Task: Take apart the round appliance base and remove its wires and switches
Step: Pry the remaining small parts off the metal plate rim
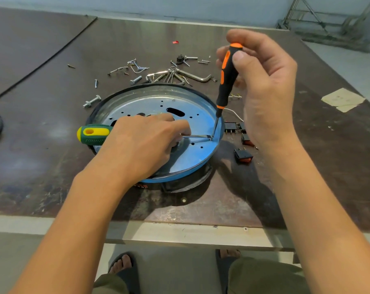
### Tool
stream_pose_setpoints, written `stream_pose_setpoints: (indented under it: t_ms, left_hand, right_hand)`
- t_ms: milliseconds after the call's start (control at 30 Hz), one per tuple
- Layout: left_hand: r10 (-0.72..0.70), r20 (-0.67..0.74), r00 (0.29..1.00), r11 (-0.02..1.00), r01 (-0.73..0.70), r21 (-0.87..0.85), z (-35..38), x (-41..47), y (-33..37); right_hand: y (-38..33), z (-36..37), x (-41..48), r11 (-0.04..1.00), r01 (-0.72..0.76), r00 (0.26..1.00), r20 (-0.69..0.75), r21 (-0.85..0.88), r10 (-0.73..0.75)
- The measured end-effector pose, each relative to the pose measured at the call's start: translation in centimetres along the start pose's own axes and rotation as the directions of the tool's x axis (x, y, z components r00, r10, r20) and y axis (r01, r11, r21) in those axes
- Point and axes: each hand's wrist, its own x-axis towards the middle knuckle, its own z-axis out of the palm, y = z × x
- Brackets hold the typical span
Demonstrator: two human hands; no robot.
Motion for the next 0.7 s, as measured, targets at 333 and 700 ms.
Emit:
stream_pose_setpoints:
  t_ms: [333, 700]
  left_hand:
    - [-0.006, 0.021, 1.000, 1.000, 0.006, -0.001, -0.03, 0.06, 0.00]
    - [-0.012, 0.022, 1.000, 1.000, 0.012, 0.003, 0.04, 0.06, -0.03]
  right_hand:
    - [-0.22, 0.00, -0.02, 1.000, -0.006, 0.999, 0.036, 0.028, 0.005]
    - [-0.01, 0.23, -0.07, 1.000, 0.024, 1.000, 0.013, -0.014, -0.024]
